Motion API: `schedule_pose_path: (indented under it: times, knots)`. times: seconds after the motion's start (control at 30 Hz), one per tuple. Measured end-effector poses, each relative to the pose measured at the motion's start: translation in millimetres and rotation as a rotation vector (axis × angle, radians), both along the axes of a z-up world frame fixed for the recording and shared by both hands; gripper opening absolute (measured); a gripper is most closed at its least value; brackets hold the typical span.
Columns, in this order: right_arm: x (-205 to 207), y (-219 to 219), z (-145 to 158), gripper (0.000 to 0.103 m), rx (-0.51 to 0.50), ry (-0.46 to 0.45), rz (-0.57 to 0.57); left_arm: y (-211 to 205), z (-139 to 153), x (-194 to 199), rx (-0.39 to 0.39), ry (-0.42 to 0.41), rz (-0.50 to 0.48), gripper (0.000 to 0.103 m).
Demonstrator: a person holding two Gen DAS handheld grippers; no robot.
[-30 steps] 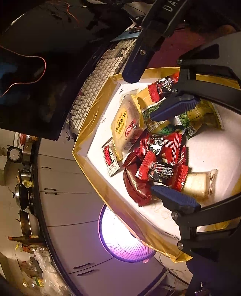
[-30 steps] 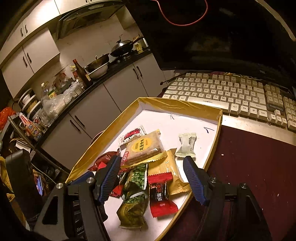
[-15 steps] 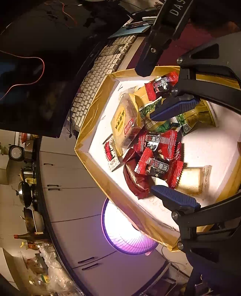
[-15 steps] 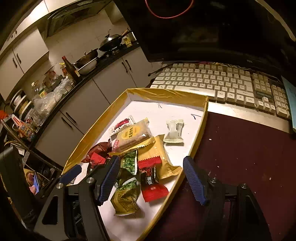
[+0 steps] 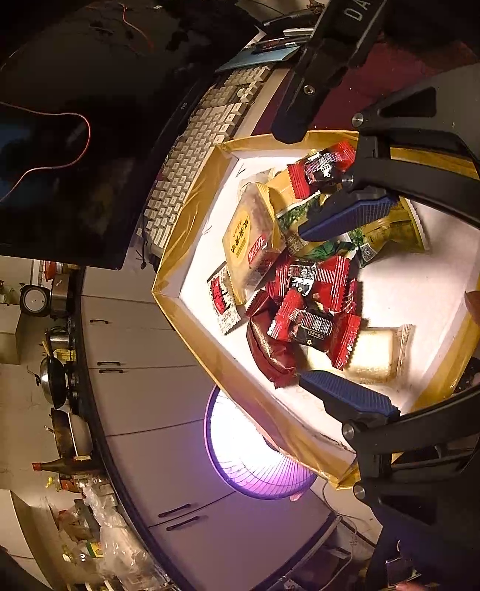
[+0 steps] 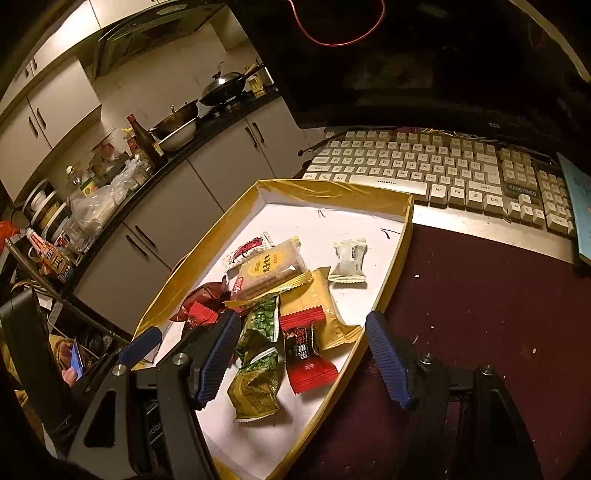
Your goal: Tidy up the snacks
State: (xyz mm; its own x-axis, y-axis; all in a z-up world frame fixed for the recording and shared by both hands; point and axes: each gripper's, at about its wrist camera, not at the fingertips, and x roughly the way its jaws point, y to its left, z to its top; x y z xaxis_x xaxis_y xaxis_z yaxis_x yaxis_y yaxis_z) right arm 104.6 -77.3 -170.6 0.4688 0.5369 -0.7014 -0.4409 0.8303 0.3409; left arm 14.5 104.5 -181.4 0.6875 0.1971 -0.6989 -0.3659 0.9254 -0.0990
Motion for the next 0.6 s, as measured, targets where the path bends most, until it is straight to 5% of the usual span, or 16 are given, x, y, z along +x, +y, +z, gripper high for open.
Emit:
schedule_pose_path:
  times: [0.6]
  knots:
    - [-2.8, 4.2, -1.2, 0.072, -0.010, -0.002, 0.008, 4.1, -2.6, -1.4, -0.003, 0.009, -0.004, 0.072]
